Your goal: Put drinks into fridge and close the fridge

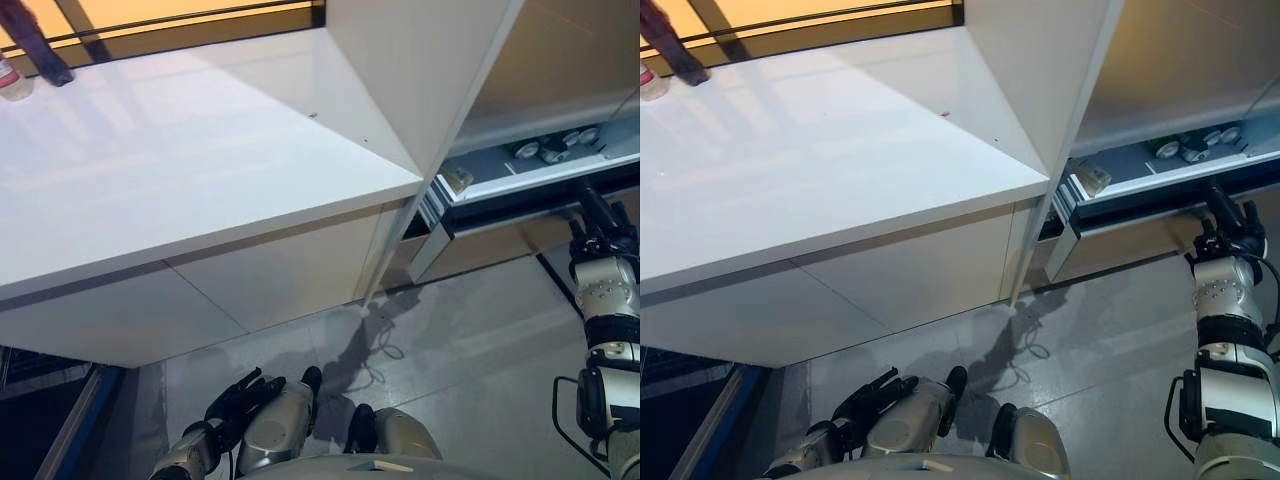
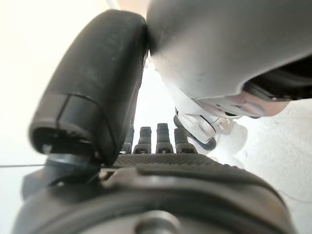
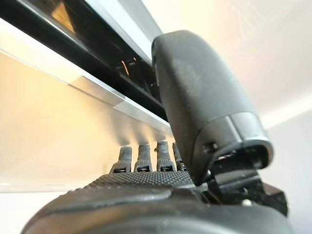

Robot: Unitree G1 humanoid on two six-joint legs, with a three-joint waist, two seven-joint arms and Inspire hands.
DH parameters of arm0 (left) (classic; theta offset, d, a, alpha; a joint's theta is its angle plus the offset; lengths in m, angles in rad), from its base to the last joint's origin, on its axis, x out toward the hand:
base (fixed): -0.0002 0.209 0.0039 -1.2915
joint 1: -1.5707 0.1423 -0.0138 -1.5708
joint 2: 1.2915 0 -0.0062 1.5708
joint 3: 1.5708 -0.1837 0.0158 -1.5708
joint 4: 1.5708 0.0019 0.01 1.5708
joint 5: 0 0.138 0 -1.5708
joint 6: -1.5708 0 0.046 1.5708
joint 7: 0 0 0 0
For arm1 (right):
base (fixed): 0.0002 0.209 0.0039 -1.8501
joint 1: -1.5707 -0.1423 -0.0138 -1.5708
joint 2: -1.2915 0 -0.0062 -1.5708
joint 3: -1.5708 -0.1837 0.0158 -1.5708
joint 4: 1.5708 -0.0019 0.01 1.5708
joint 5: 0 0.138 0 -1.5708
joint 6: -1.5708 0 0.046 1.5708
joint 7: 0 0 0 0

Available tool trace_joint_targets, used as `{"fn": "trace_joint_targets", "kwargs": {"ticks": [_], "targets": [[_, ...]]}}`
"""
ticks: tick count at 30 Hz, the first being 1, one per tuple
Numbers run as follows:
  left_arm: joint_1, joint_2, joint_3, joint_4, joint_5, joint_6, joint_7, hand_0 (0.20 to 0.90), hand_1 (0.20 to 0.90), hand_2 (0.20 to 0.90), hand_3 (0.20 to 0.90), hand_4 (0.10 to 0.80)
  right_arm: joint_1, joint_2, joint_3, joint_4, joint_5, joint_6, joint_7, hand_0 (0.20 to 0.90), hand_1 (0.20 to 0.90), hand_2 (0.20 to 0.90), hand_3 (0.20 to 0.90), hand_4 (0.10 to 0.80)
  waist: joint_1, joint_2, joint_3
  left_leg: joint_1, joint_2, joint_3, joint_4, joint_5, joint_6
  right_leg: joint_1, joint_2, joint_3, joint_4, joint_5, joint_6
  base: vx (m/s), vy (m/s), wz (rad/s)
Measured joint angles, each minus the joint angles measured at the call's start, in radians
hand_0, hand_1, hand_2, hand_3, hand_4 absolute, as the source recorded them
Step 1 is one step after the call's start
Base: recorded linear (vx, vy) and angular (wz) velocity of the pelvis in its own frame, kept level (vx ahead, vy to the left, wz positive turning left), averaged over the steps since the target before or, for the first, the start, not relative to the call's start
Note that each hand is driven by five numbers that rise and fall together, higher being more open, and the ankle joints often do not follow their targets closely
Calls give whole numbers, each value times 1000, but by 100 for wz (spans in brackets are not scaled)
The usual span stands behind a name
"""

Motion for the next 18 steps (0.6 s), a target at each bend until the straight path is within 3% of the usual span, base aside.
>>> {"fn": "trace_joint_targets", "kwargs": {"ticks": [6, 9, 14, 18], "targets": [[-6, 0, -1, -1, 10, 0, -8, 900, 900, 900, 900, 800, -58, 15, 59, 0, -18, 8, 35, 900, 900, 900, 900, 800, 33, 2, -2, 7, 11, -17, -24, 11, -5, 12, 9, -18, -39, 4, -6, -8, -35, 8], [-8, 5, -1, -1, 29, -2, -6, 900, 900, 900, 900, 800, -64, 45, 58, -4, -62, -17, -12, 900, 900, 900, 900, 800, 30, -1, -3, 22, 17, -8, -38, 12, -3, 27, 17, -7, -69, 15, -5, -62, -50, -10], [-15, 24, -14, -11, 40, 2, 2, 900, 900, 900, 900, 800, -41, 61, 98, -114, -178, -26, -8, 900, 900, 900, 900, 800, 14, -5, -7, 40, 46, 50, -78, 17, 4, 28, 42, 54, -128, 56, 0, -77, -38, -36], [14, 55, -12, -9, 41, 6, 21, 900, 900, 900, 900, 800, 76, 141, 134, -275, -254, -35, 54, 900, 900, 900, 900, 800, -28, -42, -45, 68, 71, 118, -130, 21, 11, 33, 63, 129, -187, 93, 4, -96, -60, -56]]}}
